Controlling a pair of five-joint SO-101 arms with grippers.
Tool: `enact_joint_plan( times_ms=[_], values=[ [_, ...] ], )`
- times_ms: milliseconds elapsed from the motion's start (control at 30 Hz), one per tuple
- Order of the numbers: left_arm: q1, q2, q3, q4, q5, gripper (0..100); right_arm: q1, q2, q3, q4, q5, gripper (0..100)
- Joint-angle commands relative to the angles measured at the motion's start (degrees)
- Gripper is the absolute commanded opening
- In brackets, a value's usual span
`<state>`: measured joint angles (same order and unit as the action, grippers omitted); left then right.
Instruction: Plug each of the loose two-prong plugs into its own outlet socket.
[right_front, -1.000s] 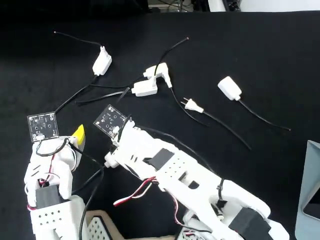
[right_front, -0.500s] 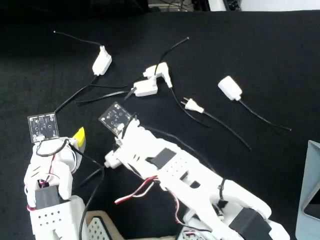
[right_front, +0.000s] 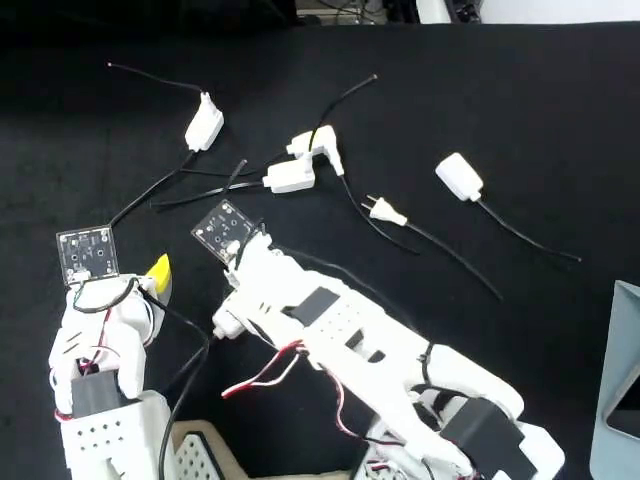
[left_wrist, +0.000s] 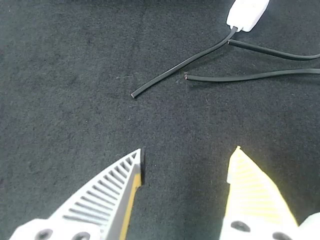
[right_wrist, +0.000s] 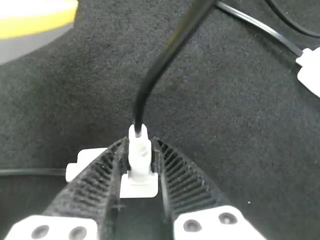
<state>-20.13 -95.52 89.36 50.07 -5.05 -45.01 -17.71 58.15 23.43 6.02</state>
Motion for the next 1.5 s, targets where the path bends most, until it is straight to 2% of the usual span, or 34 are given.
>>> enact_joint_plan(
  times_ms=[0, 133, 333, 767, 933, 1300, 1467],
  values=[
    [-0.22, -0.62, -0.75, 0.18, 0.26, 27, -0.62, 0.75, -1.8, 6.51, -0.53, 1.3],
    [-0.22, -0.62, -0.75, 0.18, 0.26, 27, -0.79, -2.24, -3.12, 13.01, -0.53, 1.5],
    [-0.31, -0.62, -0.75, 0.18, 0.26, 27, -0.79, -5.76, -2.15, 15.38, -0.26, 1.3],
    [-0.31, -0.62, -0.75, 0.18, 0.26, 27, -0.09, -6.29, 11.38, -1.85, -0.62, 1.2],
    [-0.31, -0.62, -0.75, 0.18, 0.26, 27, 2.11, -8.13, 14.02, -4.57, -6.51, 1.2],
    [-0.13, -0.62, -0.75, 0.18, 0.26, 28, 3.52, -29.76, 19.82, -4.57, -7.65, 1.2],
    [0.22, -0.62, -2.15, 0.18, 0.62, 28, 3.16, -41.36, 23.16, -4.57, -11.52, 1.2]
  ],
)
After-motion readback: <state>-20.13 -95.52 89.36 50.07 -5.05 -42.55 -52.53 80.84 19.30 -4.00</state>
